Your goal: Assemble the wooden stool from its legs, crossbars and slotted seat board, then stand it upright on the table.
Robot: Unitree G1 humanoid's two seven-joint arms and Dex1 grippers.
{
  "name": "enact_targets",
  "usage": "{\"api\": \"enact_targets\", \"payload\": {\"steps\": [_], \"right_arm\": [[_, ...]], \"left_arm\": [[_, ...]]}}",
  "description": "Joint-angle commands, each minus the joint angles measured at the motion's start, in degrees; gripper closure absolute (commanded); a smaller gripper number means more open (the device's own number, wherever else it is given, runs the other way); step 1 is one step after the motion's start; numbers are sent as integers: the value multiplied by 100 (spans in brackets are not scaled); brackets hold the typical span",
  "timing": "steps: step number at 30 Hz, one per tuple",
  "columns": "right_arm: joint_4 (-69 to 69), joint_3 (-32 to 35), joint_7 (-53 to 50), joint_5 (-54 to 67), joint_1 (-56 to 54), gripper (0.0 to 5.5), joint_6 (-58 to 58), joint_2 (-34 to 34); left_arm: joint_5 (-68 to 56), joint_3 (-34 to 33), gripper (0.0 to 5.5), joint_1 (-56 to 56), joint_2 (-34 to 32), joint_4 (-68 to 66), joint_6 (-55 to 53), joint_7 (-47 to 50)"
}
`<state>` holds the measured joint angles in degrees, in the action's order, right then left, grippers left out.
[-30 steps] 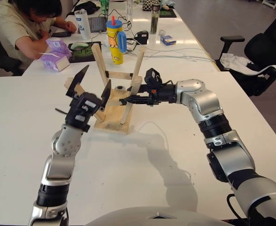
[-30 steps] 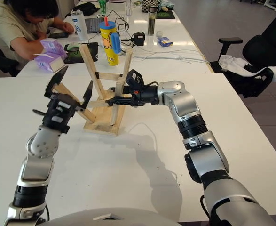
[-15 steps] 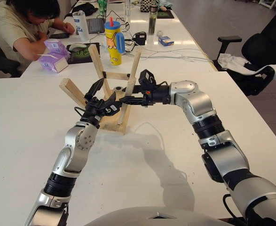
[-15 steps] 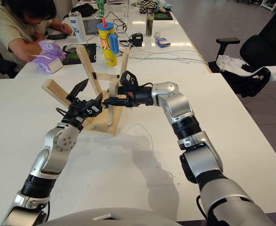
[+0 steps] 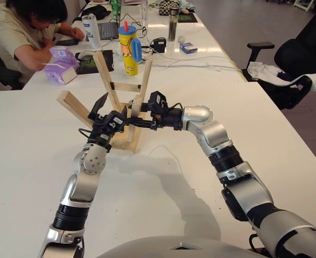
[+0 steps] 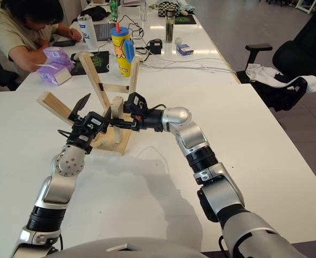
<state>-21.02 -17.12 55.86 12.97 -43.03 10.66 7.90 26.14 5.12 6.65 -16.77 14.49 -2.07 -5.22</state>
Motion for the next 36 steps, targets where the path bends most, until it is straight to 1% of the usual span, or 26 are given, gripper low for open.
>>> {"api": "enact_targets", "payload": {"steps": [1,4,7,9,13,16,19,21,25,29,32,34,36], "right_arm": [[-307,-135,0,-284,72,346,207,114],[-436,-112,-42,-359,-3,346,211,187],[-451,-20,-36,-329,-62,346,273,315],[-290,69,-6,-258,-35,346,397,444],[-24,160,51,-177,-82,346,657,598],[166,137,225,-78,-142,346,907,692],[514,34,556,72,-148,346,1288,859],[824,-27,707,162,-102,346,1550,976],[1430,-95,873,323,13,346,2005,1184],[2053,-46,849,433,290,346,2380,1509],[2167,-64,618,314,465,346,2449,1614],[2193,-67,480,261,519,346,2464,1610],[2148,-58,333,230,506,346,2430,1538]], "left_arm": [[-474,-755,191,42,72,1071,321,334],[-938,-1316,191,-492,-48,1456,511,224],[-1130,-1898,191,-1225,-309,1173,838,112],[-1188,-2237,191,-1011,-547,930,938,166],[-1166,-2728,191,110,-1107,139,755,471],[-1063,-2636,191,372,-1366,-1027,333,375],[-1392,-2464,191,446,-1242,-1823,-20,121],[-1453,-2290,191,391,-1123,-1997,-144,41],[-1542,-2090,191,-146,-827,-1604,-264,19],[-1891,-1801,191,-893,-413,-1181,9,-230],[-2712,-2003,191,-1658,-173,-1051,353,-723],[-3244,-2097,191,-2110,-192,-963,628,-1230],[-3504,-2020,191,-2680,-356,-821,1014,-1830]]}}
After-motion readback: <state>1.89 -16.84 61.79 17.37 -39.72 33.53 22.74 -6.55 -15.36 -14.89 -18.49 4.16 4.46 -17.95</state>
